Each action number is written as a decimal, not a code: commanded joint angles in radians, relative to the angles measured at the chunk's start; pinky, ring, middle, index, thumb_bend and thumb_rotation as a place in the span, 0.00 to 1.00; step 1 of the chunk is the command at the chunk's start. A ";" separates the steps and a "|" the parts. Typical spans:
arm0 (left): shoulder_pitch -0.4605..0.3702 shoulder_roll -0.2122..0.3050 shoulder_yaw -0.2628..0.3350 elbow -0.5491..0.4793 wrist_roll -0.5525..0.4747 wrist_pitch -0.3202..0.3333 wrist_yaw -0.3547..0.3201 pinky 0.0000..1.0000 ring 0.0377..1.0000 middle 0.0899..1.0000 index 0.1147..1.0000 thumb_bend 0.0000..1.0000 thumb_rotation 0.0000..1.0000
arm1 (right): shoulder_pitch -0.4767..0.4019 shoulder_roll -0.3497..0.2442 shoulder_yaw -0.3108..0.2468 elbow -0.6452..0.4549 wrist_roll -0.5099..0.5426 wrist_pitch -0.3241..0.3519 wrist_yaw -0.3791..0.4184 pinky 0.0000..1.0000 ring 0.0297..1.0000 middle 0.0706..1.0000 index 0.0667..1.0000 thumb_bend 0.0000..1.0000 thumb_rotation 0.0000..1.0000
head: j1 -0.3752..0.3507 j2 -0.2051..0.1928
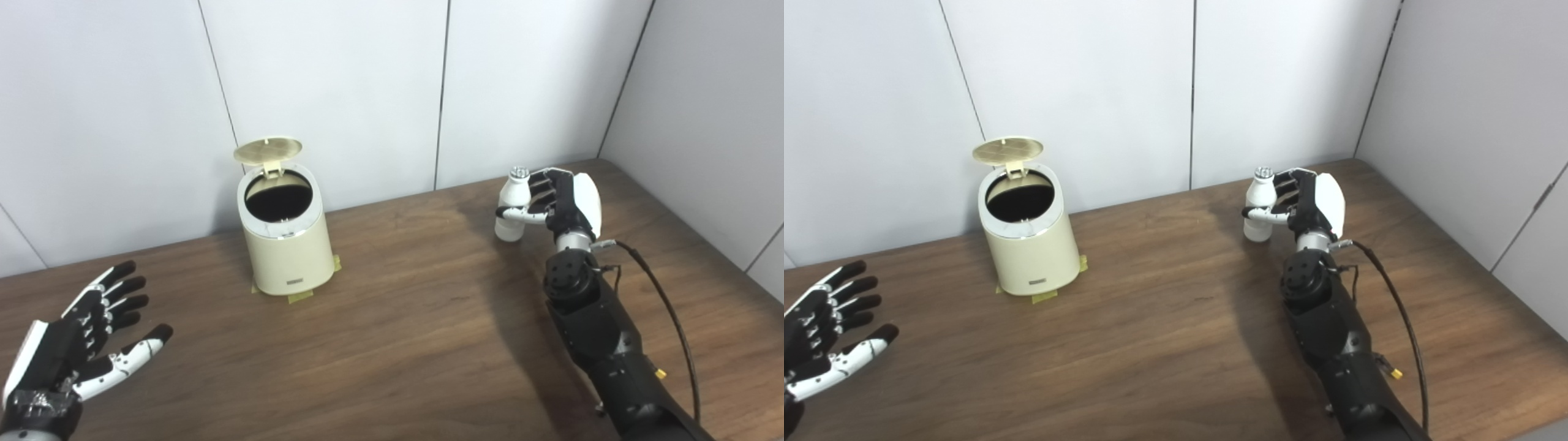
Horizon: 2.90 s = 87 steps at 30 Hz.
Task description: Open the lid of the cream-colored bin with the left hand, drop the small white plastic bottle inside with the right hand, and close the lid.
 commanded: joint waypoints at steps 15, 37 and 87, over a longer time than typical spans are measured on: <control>-0.026 -0.035 0.021 -0.046 0.058 -0.001 -0.031 0.85 0.84 0.88 0.94 0.51 0.00 | -0.020 -0.021 0.015 -0.131 -0.023 -0.053 -0.007 0.34 0.37 0.44 0.49 0.52 0.00 | 0.074 -0.008; 0.015 -0.088 -0.025 0.023 0.141 -0.003 -0.006 0.85 0.82 0.84 0.91 0.70 0.13 | -0.007 0.062 0.121 -0.533 -0.049 -0.062 0.185 0.40 0.44 0.45 0.45 0.52 0.00 | 0.323 0.008; 0.073 -0.144 -0.136 0.048 0.161 -0.049 0.115 0.82 0.80 0.82 0.89 0.76 0.23 | -0.256 0.389 0.257 -0.136 -0.118 -0.312 0.073 0.39 0.42 0.46 0.45 0.52 0.00 | 0.482 -0.014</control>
